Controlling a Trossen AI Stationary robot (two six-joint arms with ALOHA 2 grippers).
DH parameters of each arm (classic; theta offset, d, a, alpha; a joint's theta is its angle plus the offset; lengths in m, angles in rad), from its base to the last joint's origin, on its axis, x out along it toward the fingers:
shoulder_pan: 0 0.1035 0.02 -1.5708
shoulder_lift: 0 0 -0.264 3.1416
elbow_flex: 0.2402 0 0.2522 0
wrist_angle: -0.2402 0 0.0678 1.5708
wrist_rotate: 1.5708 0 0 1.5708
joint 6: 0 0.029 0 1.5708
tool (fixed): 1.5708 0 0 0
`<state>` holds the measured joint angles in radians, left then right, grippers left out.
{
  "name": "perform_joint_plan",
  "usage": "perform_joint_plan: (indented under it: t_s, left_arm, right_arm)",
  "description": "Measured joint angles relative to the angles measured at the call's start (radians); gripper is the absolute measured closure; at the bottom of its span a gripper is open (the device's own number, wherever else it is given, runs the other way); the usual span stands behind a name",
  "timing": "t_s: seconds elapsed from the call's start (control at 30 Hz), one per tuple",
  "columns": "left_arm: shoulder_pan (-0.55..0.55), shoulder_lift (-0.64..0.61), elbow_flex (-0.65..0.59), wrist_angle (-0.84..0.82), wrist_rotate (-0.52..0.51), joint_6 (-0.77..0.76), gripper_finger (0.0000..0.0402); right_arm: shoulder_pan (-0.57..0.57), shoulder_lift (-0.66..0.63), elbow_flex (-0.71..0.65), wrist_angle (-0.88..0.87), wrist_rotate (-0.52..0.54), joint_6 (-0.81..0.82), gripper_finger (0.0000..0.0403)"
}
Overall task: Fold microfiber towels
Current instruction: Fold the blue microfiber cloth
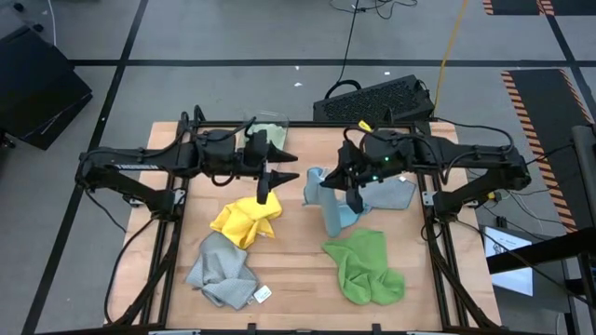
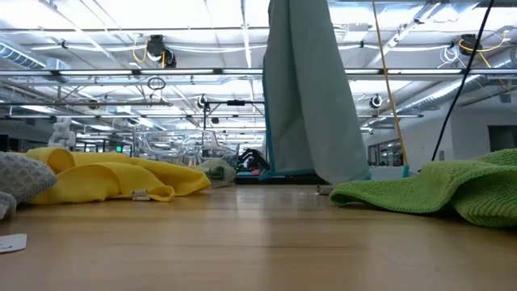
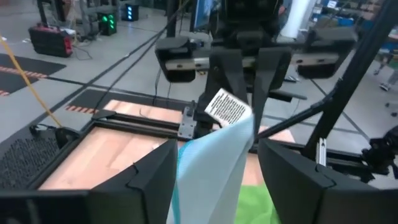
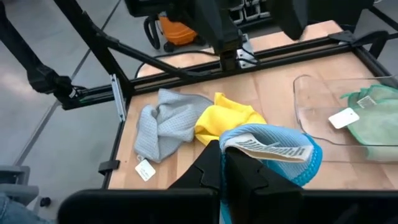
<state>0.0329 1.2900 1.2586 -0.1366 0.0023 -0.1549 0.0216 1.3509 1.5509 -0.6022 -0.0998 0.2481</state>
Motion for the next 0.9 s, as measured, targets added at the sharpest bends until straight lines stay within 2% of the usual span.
perform_joint_plan:
  t_s: [0.3,0.37,0.67,0.9]
  left_arm:
    - [0.061,0.061,-0.073,0.010,0.127,-0.039,0.0181]
    - [0.062,0.067,-0.094,-0.030,0.152,-0.043,0.0183]
    - [0.057,0.150,-0.106,-0.076,0.154,0.009,0.0190]
    - [0.056,0.299,-0.106,-0.019,0.155,0.119,0.0206]
  right_arm:
    - [0.000,-0.008,0.000,-0.001,0.029,0.000,0.0403]
    - [0.000,-0.022,0.000,-0.001,0.030,0.000,0.0403]
    - [-0.013,-0.109,0.000,-0.001,0.051,-0.006,0.0403]
    - [-0.029,-0.152,0.000,-0.003,0.051,-0.005,0.0403]
